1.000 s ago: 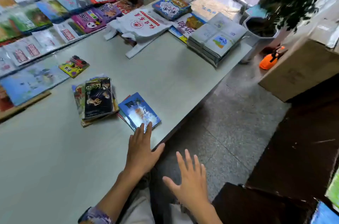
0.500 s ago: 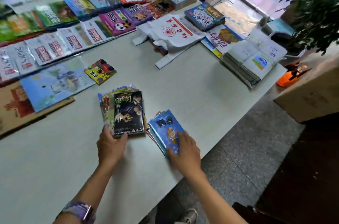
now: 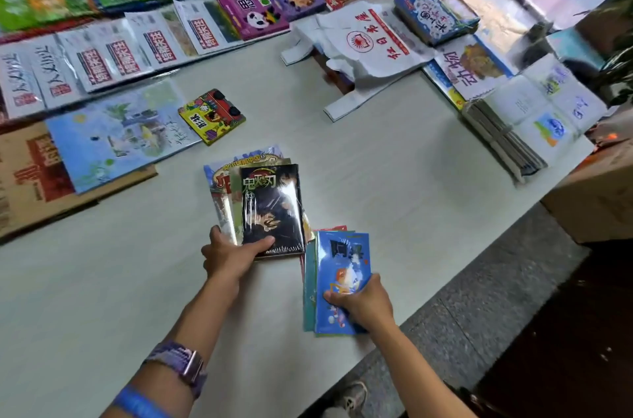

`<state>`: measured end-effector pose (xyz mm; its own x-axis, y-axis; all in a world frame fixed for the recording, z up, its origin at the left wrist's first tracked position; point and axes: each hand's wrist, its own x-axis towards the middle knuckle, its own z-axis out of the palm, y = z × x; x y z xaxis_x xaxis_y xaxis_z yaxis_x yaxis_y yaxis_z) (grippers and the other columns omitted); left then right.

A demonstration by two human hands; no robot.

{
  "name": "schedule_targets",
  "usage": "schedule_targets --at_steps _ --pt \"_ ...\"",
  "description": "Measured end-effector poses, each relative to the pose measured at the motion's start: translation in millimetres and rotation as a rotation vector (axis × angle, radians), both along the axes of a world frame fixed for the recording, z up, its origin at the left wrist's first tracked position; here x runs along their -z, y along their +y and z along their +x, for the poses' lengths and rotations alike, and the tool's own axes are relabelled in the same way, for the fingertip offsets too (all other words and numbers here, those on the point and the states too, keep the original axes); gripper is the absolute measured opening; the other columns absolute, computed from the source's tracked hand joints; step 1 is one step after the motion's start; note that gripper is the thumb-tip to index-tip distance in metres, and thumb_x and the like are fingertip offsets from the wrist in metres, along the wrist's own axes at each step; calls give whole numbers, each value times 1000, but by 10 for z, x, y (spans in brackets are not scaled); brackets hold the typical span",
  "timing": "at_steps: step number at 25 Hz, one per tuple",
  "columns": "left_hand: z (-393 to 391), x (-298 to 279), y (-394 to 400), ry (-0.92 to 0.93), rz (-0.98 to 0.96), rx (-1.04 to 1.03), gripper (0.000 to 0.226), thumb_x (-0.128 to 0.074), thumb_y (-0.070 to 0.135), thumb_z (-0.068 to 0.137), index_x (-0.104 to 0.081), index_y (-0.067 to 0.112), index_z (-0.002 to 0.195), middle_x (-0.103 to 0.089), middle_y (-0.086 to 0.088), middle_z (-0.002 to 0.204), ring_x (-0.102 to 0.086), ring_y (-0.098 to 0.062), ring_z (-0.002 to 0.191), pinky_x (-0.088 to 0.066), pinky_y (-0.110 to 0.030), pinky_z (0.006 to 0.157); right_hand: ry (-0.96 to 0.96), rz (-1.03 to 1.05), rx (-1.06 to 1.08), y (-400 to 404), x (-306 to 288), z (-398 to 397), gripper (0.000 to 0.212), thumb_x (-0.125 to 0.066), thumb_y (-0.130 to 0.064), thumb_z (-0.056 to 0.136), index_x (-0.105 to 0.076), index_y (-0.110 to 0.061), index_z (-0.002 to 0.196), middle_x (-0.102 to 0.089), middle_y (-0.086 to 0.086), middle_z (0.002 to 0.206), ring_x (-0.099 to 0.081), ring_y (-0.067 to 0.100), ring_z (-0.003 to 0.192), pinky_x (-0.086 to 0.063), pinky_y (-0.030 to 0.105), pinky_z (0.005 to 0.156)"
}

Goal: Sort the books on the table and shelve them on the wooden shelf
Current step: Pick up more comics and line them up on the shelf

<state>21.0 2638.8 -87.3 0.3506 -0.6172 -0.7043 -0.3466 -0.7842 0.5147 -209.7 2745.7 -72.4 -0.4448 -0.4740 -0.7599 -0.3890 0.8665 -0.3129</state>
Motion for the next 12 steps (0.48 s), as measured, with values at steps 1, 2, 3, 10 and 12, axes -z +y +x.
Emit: schedule_targets --at_steps 1,2,3,10,12 --pt "10 15 -12 36 9 -30 118 -94 47 54 -28 23 149 -38 -14 146 -44 -37 131 -44 -51 107 -40 -14 77 54 14 77 72 -93 -51 56 -48 -19 104 -71 1 102 -66 17 81 -52 34 72" --pt "21 35 -16 69 6 -54 120 -96 44 53 -28 24 149 -38 -13 147 -44 -36 132 -44 -49 107 -56 -36 145 108 26 162 69 -94 -48 57 -50 -19 102 -71 1 102 -65 14 78 -50 32 68" --pt "28 48 -23 102 -6 -79 120 -97 41 52 -29 24 149 -39 -11 147 -46 -34 131 -44 -47 106 -61 -63 209 145 39 242 66 -94 -45 57 -52 -19 101 -70 2 103 -65 14 78 -51 32 69" --pt "-79 -28 200 126 -100 -260 94 -89 44 67 -39 20 144 -46 -7 142 -49 -20 112 -41 -33 90 -7 -146 385 190 39 499 64 -91 -39 63 -53 -17 110 -61 4 110 -64 29 102 -53 44 89" --pt "-231 -89 547 179 -129 -369 81 -81 46 75 -45 18 142 -52 -7 139 -53 -25 116 -44 -37 93 -14 -139 395 204 44 514 65 -90 -38 65 -52 -15 114 -58 5 112 -60 32 106 -51 46 93"
